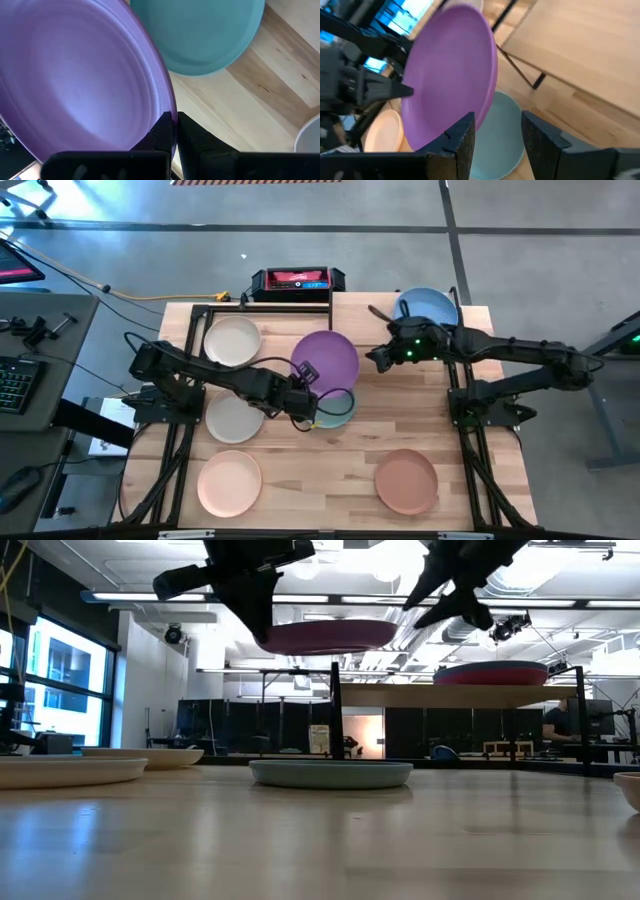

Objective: Place and stack plates onto a shelf
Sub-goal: Stack the purple plate on top of the blue plate on the shelf

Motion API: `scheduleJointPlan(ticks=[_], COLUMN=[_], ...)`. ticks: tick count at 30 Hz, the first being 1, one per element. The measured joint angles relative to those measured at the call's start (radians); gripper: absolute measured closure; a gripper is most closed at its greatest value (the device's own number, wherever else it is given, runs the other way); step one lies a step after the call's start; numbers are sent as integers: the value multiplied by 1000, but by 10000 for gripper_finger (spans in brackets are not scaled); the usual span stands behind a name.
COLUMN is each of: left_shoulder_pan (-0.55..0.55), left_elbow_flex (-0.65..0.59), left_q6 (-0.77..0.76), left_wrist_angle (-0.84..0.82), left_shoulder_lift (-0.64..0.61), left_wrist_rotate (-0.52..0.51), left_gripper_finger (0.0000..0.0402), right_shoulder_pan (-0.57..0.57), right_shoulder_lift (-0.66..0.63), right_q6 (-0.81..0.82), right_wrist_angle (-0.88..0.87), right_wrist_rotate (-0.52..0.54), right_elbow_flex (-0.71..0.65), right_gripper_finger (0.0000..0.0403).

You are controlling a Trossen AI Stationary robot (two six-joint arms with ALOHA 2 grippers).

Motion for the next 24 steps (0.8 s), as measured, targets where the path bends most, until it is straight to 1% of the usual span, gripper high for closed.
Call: scheduleJointPlan(ticks=[3, 9, 13, 21, 24], left_shoulder_pan=[0, 0, 0, 1, 1], left_elbow_flex=[0, 0, 0, 0, 0], left_q6=[0, 29, 43, 70, 71], left_wrist_angle=[-5, -3, -3, 3, 4], left_shoulder_lift=[0, 0, 0, 0, 0], left_wrist_rotate=[2, 49, 49, 40, 38], left_gripper_finger=[401, 401, 401, 401, 401], right_shoulder_pan=[3, 3, 3, 13, 15], right_shoulder_lift=[38, 77, 85, 149, 162], right_q6=[8, 9, 23, 46, 61], right_wrist_angle=[4, 42, 60, 66, 94], right_wrist_rotate=[-2, -27, -28, -30, -30], right_elbow_flex=[0, 0, 0, 0, 0], right_gripper_finger=[261, 261, 261, 261, 261])
